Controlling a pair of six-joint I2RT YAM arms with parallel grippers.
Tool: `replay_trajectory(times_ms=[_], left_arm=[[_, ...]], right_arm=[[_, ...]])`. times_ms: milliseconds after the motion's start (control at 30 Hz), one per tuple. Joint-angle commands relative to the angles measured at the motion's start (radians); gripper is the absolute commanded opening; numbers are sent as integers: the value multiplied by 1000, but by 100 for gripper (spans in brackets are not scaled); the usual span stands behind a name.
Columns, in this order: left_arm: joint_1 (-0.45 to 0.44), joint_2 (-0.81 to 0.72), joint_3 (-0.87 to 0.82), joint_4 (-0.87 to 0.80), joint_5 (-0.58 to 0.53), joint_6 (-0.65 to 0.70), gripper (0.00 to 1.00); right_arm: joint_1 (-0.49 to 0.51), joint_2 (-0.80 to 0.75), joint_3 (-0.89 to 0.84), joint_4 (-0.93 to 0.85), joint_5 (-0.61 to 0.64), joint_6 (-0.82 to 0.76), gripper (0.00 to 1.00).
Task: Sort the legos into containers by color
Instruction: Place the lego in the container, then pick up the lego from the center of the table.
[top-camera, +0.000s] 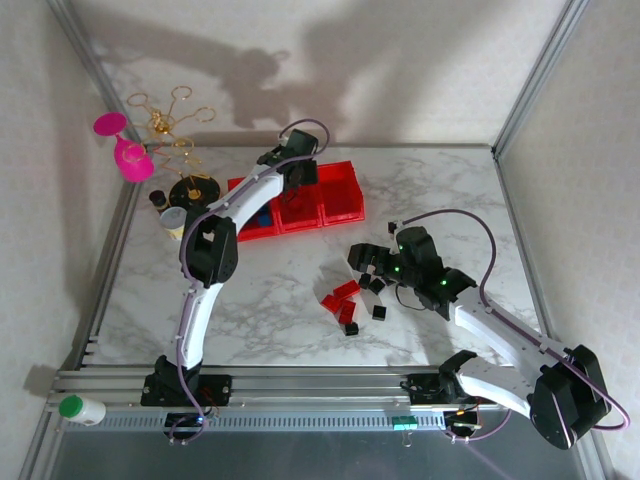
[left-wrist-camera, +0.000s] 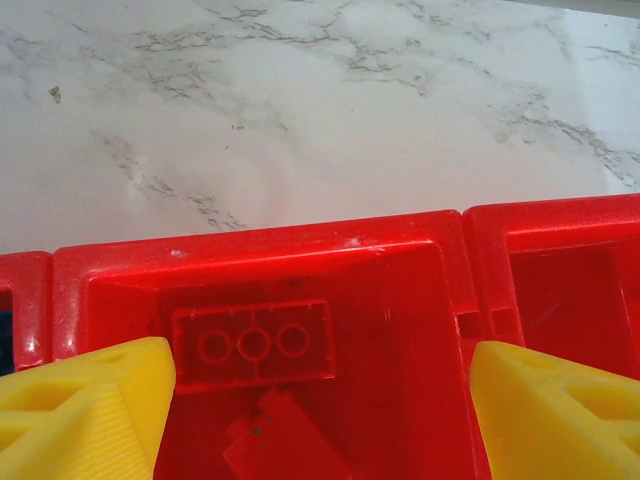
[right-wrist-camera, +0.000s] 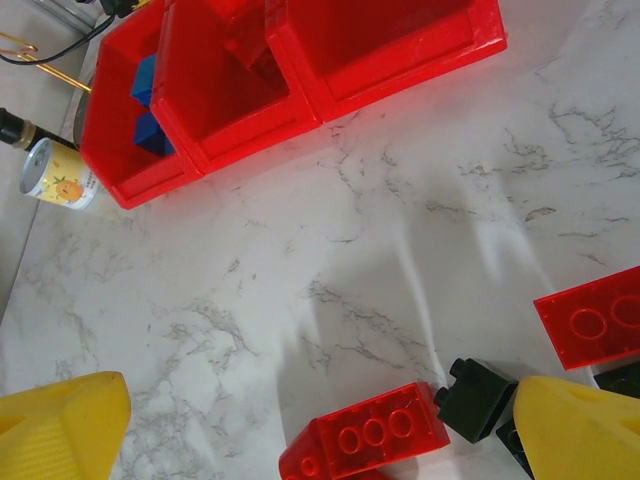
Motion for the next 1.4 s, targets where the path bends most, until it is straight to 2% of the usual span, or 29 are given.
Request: replay_trajectory(times_ms=[0,267,433,600,833,1000,1267,1367], left_arm=[[-5,-124,-31,-22,50,-1,76],[-104,-420,-408,108,95,-7,76],[-217,-564,-625,155,110,-20,77],[-332,-638,-783,186,125,-22,77],[-458,-592,-867,190,159,-20,77],[-500,-554,-904,194,165,-40,78],[-543,-464,-866,214,205,39,83],[-544,-429,-848,219,187,50,83]], right_arm=[[-7,-23,15,-14,-5,-13,99],[-16,-101,-33,-110,18,2,99],[-17,-190,-70,-196,21,34,99],[-18,-262,-115,-298,30,81,99],[-18,-352,-149,-365,48,133,99],[-18,-377,-170,-364,46,141,99],[-18,-360,-179,-339,35,142,99],[-18,-360,-174,-342,40,138,99]])
